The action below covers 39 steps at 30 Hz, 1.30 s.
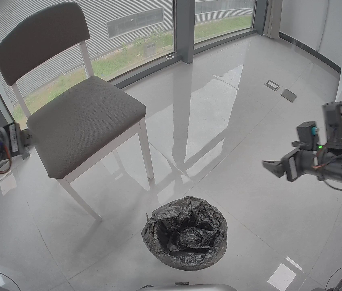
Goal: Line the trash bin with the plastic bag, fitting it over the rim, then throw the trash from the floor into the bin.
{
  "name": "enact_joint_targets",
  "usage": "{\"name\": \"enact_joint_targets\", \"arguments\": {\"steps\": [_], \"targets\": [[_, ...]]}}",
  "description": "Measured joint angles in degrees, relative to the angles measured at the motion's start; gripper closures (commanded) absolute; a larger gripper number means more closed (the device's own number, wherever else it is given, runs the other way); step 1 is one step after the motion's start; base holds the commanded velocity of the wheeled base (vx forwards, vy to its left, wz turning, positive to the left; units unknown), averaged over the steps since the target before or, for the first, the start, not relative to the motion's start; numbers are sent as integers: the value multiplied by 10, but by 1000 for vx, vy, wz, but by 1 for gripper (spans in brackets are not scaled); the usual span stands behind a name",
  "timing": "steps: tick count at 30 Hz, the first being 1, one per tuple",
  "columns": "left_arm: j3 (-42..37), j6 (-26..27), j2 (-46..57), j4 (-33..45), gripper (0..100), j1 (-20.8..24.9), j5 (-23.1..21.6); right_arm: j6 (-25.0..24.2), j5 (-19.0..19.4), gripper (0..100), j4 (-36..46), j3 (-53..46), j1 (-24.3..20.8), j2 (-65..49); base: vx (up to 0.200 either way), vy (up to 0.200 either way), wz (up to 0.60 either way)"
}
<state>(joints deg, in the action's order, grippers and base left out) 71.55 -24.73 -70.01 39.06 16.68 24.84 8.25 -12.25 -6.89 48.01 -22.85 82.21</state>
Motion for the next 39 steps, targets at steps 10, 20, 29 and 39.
{"name": "enact_joint_targets", "arguments": {"steps": [10, 20, 29, 39], "targets": [[3, 43, 202, 155, 0, -32, -4, -4, -35, 0, 286, -15, 63, -299, 0, 0, 0], [7, 60, 371, 337, 0, -104, -28, -22, -46, 0, 568, -4, 130, -565, 0, 0, 0], [29, 108, 517, 483, 0, -234, -112, -53, -37, 0, 744, 33, 200, -721, 0, 0, 0], [48, 125, 578, 498, 0, -275, -135, -56, 4, 0, 716, -12, 240, -783, 0, 0, 0]]}}
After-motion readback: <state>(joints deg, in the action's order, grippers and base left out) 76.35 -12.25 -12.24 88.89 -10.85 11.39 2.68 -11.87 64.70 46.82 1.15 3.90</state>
